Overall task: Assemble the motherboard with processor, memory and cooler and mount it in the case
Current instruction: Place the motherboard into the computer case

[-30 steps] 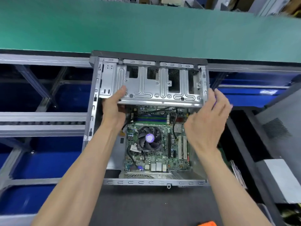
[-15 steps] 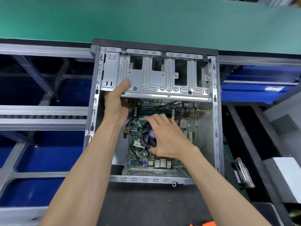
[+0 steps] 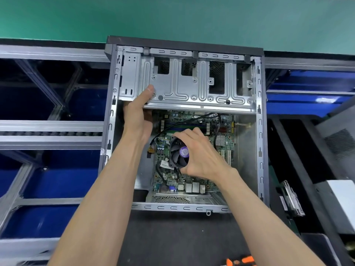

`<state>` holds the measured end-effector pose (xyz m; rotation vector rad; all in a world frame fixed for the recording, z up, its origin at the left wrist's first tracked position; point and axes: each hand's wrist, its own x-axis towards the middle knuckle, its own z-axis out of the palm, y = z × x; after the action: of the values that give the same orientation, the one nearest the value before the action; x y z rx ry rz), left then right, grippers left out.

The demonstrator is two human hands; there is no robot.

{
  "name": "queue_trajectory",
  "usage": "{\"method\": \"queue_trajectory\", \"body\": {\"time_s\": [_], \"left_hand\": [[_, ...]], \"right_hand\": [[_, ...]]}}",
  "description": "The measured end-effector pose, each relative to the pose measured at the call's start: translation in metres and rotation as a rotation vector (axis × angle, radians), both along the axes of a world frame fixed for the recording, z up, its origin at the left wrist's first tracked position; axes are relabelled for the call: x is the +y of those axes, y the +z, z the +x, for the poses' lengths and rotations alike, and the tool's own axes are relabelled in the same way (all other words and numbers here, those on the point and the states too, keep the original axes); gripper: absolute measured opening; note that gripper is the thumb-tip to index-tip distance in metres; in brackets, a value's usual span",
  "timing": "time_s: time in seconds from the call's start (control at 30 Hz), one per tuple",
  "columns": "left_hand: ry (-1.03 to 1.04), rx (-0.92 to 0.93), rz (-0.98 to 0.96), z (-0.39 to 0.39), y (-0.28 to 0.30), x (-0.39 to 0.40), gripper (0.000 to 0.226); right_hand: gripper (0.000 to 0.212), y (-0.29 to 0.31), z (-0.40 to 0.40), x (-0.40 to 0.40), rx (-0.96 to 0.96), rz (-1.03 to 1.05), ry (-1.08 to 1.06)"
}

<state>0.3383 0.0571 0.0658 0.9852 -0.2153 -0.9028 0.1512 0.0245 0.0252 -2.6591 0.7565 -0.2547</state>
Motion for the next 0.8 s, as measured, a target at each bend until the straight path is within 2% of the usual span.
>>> {"method": "queue_trajectory", "body": {"time_s": [0.37,0.8], "left_hand": [[-0.006,-0.040,0.036,0.0009,-0.0024,-0.0020,0.006],[-0.005,-0.033,0.053,0.0055,-0.0055,-0.0084,0.010]], "right_hand": [[0.100,0.0024,-0.0068,0.0005,-0.016,0.026,-0.018],[0.097,0.0026,-0.0051,-0.0003,0.079,-0.015,0.014]]}}
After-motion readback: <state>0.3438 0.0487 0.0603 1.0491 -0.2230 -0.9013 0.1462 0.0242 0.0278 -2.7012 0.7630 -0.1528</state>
